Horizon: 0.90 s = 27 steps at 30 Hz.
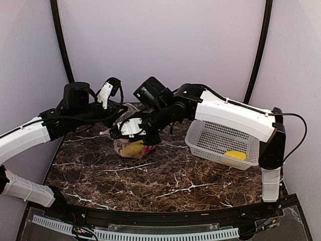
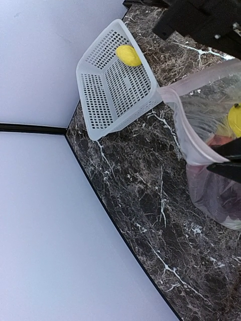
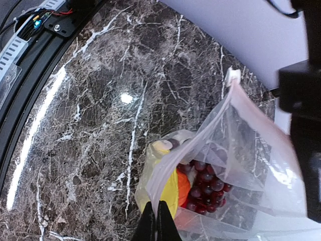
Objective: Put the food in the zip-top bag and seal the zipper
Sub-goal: Adjust the zipper food storage bag at the center of the board.
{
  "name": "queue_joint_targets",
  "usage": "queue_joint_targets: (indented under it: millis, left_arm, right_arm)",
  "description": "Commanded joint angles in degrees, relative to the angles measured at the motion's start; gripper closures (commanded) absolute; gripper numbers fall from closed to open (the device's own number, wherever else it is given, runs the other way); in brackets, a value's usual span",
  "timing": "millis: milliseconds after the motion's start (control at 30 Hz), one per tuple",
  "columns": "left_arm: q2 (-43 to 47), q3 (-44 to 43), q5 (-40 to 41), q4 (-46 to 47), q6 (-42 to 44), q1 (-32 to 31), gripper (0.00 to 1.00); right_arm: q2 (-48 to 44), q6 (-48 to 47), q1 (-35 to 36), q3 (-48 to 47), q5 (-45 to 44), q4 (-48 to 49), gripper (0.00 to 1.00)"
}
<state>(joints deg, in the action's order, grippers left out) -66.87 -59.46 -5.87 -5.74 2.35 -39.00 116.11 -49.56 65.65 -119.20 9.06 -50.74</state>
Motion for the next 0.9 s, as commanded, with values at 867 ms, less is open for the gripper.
queue_joint_targets:
  millis: [867]
  left_arm:
    - [2.82,2.74,9.23,3.59,1.33,-0.11,0.99]
  right_arm:
    - [-2.75,0.52,-1.21,-3.70,-1.75,0.04,0.77]
